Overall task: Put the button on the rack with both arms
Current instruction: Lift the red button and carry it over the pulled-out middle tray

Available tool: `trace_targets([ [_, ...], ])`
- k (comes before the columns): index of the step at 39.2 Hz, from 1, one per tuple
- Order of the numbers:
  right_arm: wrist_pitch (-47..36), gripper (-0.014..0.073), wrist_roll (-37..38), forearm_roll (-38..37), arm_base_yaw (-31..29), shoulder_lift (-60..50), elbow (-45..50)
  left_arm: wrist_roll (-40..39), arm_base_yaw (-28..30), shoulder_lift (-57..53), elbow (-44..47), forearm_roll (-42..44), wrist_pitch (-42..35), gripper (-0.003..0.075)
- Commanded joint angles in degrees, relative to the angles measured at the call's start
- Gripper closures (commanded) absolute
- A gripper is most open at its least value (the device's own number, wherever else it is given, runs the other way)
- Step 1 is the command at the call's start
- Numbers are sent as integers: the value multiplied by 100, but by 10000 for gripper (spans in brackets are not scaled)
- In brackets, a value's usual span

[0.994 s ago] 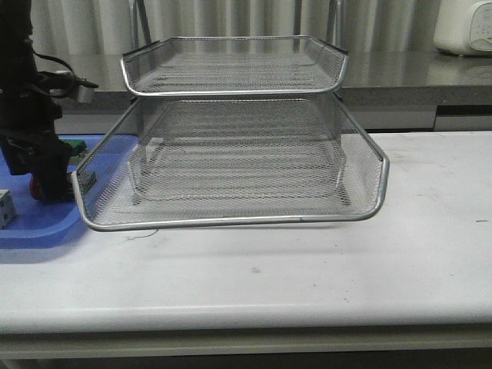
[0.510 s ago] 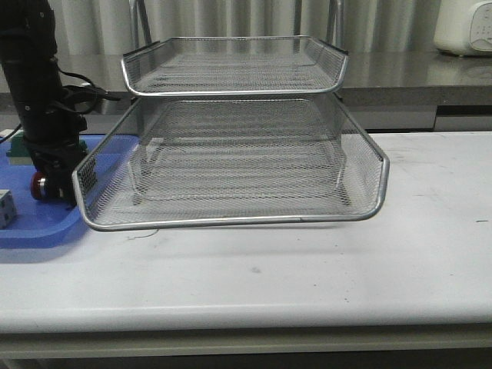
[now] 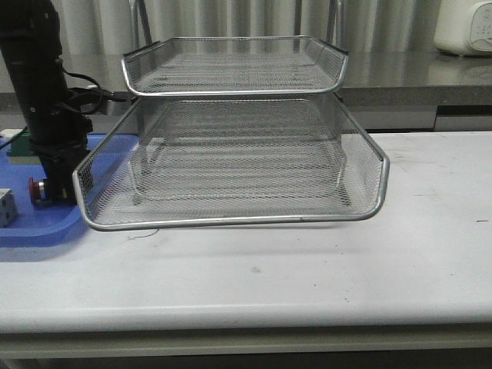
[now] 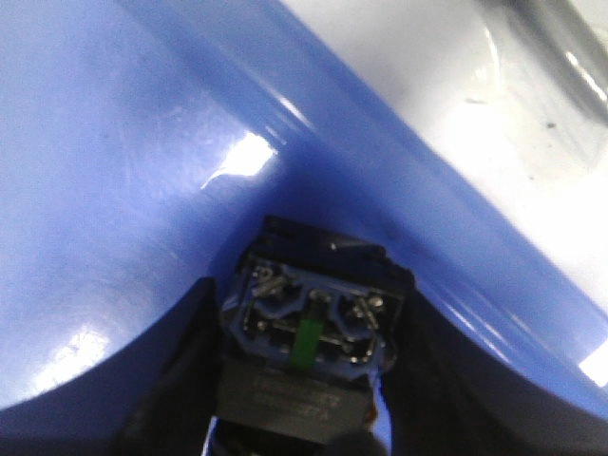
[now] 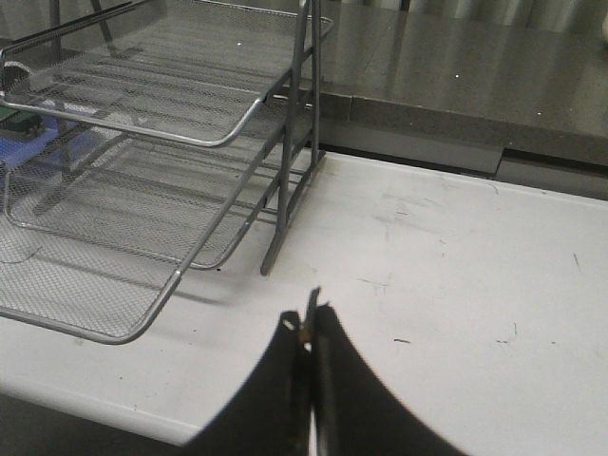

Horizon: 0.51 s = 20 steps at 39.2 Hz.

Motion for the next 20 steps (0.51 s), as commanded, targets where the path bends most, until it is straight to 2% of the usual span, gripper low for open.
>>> trace_targets([
  [1,-447,704,-14,52,8,62,-146,1,98,-318,-134,74,-265,583],
  [6,-447,704,-14,52,8,62,-146,-228,230,-499,-134,74,-43,616],
  [20,-447,704,-14,52,8,62,-146,-889,772,-1684,-134,-344,962,616],
])
